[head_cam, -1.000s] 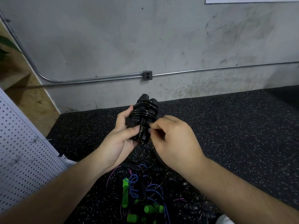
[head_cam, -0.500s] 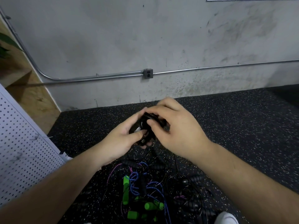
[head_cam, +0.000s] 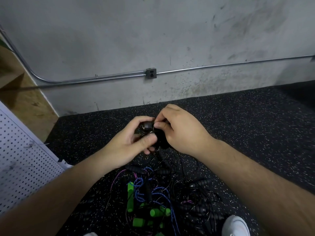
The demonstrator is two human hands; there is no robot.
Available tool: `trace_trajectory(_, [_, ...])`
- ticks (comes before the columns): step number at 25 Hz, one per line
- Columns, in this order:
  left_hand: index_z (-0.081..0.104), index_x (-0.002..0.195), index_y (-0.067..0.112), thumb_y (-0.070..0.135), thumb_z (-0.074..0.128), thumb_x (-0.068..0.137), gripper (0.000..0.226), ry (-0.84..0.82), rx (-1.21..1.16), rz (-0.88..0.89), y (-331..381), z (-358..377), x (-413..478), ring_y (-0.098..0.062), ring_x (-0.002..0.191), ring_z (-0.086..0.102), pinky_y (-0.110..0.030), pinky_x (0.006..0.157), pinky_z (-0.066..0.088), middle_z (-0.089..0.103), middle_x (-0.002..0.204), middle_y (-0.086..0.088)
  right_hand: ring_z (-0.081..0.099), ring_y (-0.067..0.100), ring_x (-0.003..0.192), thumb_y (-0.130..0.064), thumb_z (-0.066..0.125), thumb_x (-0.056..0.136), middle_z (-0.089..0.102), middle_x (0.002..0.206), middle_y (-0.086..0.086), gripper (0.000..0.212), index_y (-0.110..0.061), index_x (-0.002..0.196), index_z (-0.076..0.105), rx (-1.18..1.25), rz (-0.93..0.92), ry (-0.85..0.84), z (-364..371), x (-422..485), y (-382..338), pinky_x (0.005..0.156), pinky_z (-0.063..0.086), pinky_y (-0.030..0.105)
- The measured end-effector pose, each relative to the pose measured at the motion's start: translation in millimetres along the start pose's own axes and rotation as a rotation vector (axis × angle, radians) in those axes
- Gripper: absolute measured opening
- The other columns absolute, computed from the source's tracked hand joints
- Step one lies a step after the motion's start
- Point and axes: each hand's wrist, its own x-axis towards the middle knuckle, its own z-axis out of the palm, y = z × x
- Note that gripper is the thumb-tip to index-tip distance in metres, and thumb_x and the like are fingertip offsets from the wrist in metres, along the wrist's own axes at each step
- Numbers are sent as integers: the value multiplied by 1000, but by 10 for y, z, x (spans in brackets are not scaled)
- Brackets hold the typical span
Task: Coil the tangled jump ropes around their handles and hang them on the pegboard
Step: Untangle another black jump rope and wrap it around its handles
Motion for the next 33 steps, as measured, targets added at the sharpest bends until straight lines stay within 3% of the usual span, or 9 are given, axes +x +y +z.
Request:
trace_trajectory(2, [50,136,35,36,83,76,69,-36,92,35,-20,-35,-1,-25,108,69,-44,93,57,66,122,6,55,8,92,-27,59,98,56,96,-11,10,-20,98,66,-16,36,0,-12,-13,0,78,44,23])
trace_trajectory(4, [53,131,39,35,87,74,66,-27,180,48,-31,-75,23,-21,112,68,-47,100,54,67,122,5,57,7,91,-27,59,98,56,95,-13,9,-22,97,66,4,58,9,-17,-23,0,77,47,24])
trace_trajectory(10, [57,108,30,49,80,74,45,2,406,133,9,-11,42,-20,94,66,-51,87,52,66,102,2,58,8,91,-22,58,98,60,97,-10,8,-25,91,62,84,103,6,43,-37,-27,82,50,30])
trace_trajectory(16, [67,108,30,48,77,80,35,53,277,81,-13,68,76,-14,98,68,-47,93,54,72,102,3,57,8,88,-22,59,98,58,98,-11,12,-28,88,57,98,214,111,2,-6,-21,79,46,24])
trace_trajectory(19, [68,97,19,50,75,82,35,115,277,71,-55,122,80,-19,86,69,-48,83,55,72,91,-1,58,9,84,-17,58,98,55,97,-11,8,-22,92,60,81,209,178,-8,-10,-29,76,47,25])
trace_trajectory(23, [65,101,-1,43,74,77,51,133,-9,47,-104,71,122,-28,81,71,-40,77,59,73,89,-12,58,9,80,-12,61,94,56,91,-13,7,-19,91,62,96,89,327,-93,-29,-26,72,48,24])
trace_trajectory(28, [64,108,25,43,84,75,43,-34,155,-29,-181,23,58,-7,96,66,-27,87,51,70,99,10,59,4,88,-19,61,95,64,94,-14,9,-24,90,66,101,147,147,-35,-25,70,81,48,23])
trace_trajectory(30, [61,113,34,41,82,72,46,-52,247,-37,-210,-36,56,-10,106,65,-33,97,50,69,110,9,60,8,90,-22,61,95,65,96,-12,8,-23,92,68,57,123,51,47,-18,89,83,50,29])
trace_trajectory(33, [67,111,30,41,77,73,41,-10,134,-69,-152,-35,65,-14,106,67,-35,97,51,71,111,4,61,15,89,-25,60,96,63,98,-8,9,-21,96,68,-16,64,-33,171,-15,83,79,52,39])
